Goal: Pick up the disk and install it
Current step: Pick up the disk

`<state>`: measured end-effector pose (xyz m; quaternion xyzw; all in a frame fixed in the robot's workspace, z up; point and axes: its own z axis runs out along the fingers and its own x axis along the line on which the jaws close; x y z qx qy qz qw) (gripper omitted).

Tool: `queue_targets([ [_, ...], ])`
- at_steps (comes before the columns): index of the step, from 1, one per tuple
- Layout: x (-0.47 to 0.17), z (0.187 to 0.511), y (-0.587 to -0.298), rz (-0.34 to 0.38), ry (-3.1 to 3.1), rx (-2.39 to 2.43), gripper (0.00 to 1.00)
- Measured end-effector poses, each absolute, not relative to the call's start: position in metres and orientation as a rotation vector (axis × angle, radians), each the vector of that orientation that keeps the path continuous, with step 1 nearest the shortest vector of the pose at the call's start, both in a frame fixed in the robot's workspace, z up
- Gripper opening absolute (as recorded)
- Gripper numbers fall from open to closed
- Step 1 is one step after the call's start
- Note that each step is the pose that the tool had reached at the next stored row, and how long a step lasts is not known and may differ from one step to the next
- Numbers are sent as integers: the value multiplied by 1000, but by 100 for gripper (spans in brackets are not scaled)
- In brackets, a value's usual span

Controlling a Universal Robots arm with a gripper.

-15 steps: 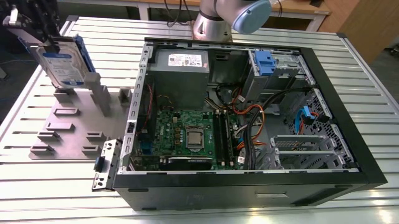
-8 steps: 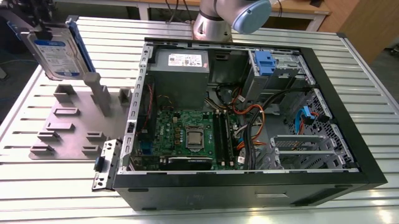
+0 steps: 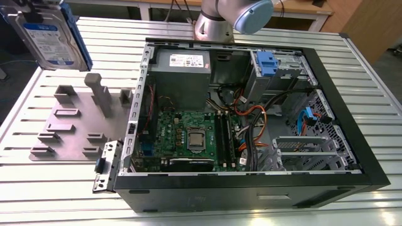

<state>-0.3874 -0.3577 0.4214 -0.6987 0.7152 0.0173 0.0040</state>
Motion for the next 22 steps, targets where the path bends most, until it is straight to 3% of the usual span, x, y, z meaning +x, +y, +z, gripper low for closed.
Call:
queue_targets([
  [11, -387, 468, -358, 54, 2241, -2189, 35],
  [22, -385, 473, -358, 54, 2241, -2190, 35],
])
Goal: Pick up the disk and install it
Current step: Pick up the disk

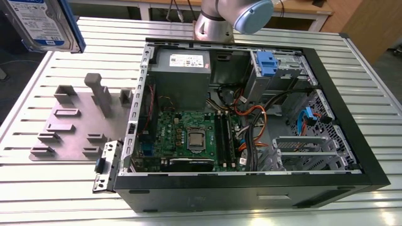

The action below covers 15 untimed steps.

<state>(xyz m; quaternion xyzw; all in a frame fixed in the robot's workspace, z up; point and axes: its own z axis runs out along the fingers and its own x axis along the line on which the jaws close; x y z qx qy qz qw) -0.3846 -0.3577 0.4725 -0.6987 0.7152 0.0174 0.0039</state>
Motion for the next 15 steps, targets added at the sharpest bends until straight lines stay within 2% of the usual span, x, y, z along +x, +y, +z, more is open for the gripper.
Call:
queue_targets([
  [15, -323, 472, -358, 54, 2241, -2190, 35],
])
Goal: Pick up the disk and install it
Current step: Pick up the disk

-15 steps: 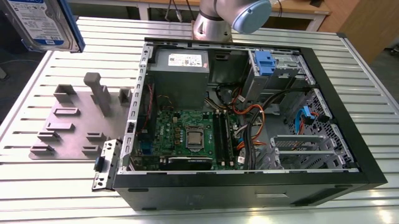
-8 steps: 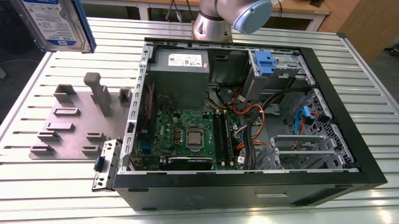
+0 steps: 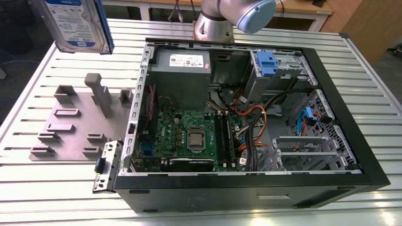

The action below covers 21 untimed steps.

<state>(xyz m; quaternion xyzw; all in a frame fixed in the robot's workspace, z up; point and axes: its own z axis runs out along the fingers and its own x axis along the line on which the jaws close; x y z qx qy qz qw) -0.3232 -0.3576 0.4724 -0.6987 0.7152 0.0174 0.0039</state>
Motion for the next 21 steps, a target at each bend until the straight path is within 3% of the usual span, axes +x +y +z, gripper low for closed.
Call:
queue_targets([
  [21, -228, 472, -358, 55, 2242, -2190, 35],
])
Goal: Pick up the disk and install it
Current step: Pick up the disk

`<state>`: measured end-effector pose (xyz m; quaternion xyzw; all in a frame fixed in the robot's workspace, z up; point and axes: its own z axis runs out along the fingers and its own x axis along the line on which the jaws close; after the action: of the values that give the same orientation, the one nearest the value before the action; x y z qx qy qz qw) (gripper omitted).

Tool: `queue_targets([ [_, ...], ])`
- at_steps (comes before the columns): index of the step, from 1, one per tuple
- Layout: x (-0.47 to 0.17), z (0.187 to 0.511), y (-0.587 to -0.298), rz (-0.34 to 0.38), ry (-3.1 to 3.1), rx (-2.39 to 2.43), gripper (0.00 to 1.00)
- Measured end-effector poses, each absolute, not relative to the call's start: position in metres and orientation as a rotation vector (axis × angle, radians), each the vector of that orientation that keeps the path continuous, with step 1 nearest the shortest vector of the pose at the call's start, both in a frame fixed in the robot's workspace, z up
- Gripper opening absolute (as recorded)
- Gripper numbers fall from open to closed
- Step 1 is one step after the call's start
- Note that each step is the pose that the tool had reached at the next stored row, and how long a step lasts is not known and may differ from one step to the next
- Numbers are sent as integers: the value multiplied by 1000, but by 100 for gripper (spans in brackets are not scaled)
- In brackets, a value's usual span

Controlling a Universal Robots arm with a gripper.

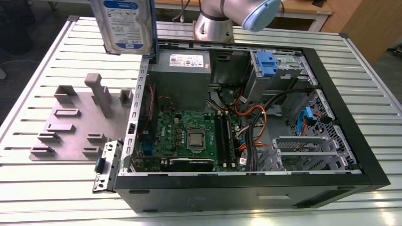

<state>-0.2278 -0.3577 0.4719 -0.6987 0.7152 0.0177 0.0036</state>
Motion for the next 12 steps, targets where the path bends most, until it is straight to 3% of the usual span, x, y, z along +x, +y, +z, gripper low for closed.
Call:
queue_targets([
  [12, -190, 473, -358, 56, 2242, -2190, 35],
])
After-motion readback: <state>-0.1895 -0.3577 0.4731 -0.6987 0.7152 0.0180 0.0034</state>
